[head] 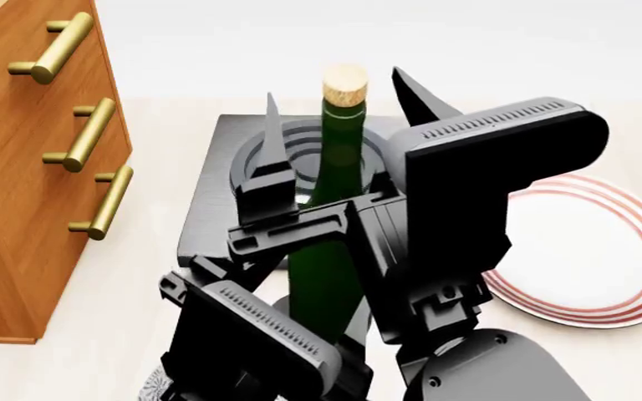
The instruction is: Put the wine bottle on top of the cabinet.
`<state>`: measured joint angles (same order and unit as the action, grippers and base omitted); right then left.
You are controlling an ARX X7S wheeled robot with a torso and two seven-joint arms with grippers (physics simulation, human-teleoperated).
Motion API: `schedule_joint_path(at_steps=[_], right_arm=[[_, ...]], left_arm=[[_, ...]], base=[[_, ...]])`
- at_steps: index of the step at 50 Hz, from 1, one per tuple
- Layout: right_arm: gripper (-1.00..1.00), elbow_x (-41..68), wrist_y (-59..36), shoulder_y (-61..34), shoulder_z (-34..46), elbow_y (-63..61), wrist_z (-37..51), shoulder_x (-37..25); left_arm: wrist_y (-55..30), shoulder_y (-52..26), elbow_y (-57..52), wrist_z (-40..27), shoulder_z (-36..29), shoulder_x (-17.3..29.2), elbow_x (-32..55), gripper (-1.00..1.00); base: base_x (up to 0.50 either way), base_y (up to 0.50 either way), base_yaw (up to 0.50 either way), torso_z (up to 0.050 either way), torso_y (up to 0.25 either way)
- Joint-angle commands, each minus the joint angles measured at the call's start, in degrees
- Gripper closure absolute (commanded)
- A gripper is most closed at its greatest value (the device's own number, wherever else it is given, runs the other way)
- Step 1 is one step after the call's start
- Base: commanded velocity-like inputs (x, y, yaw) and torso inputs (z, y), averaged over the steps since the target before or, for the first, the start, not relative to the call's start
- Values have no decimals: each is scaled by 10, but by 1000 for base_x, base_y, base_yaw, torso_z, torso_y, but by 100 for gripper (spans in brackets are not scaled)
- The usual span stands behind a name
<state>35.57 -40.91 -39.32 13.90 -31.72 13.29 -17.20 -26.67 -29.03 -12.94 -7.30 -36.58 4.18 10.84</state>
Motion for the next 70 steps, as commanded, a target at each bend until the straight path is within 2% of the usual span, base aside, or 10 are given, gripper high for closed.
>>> schedule_joint_path(at_steps=[1,12,32,44,53,60,70], right_arm=[[-100,4,6,9,-4,0,0,-1],[-100,7,13,24,-6,-10,4,-6],[-100,69,8,133,-80,-181,73,-39],[-100,18,128,305,-122,-179,60,-18],[-100,-27,187,378,-105,-152,43,-2],[-100,-52,218,385,-91,-98,26,9],[-100,-55,228,391,-91,-84,23,6]], left_arm=[[12,0,-2,-17,-1,4,25,100],[14,-6,-1,-23,1,10,40,100],[37,9,-1,-32,26,45,57,100],[13,6,-45,-45,44,77,62,100],[-42,-37,-88,-56,71,95,77,100],[-76,-88,-93,-64,95,97,86,100],[-134,-165,-95,-72,127,103,101,100]], base=[[0,0,0,0,0],[0,0,0,1,1],[0,0,0,0,1],[0,0,0,1,1],[0,0,0,0,0],[0,0,0,0,1],[0,0,0,0,0]])
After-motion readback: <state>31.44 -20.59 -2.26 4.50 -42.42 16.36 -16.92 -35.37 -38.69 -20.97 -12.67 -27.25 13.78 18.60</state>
